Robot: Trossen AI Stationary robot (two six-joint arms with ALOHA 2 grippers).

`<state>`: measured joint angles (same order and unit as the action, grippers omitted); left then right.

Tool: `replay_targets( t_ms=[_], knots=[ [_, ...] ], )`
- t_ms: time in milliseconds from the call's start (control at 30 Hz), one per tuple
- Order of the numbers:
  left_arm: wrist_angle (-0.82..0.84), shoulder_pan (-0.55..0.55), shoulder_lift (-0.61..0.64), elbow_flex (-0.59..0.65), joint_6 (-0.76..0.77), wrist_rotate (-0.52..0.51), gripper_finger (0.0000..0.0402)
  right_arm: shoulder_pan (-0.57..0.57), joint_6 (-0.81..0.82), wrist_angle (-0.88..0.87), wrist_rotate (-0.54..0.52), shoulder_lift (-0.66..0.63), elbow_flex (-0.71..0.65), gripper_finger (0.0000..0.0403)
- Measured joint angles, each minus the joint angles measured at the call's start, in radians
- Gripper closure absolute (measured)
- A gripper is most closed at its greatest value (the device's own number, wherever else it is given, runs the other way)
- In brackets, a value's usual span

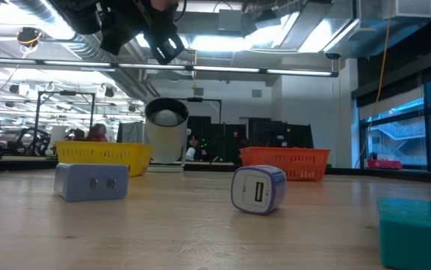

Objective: Pick & Place Office items
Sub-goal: Put the light pink charger adapter into the orange bin

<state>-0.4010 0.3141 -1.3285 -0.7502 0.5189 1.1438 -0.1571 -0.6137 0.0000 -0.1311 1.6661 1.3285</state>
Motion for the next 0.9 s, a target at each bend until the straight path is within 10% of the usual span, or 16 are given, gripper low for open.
replay_targets(
  t_ms=[367, 900],
  knots=[
    [0.001, -0.002, 0.0, -0.003, 0.053, 0.054, 0.0169, 0.003, -0.004, -0.008, 0.011, 0.004, 0.0, 0.0095],
    [0.008, -0.013, 0.0, -0.003, 0.094, 0.064, 0.0165, 0.017, 0.03, 0.094, 0.189, 0.003, 0.0, 0.0122]
  ],
)
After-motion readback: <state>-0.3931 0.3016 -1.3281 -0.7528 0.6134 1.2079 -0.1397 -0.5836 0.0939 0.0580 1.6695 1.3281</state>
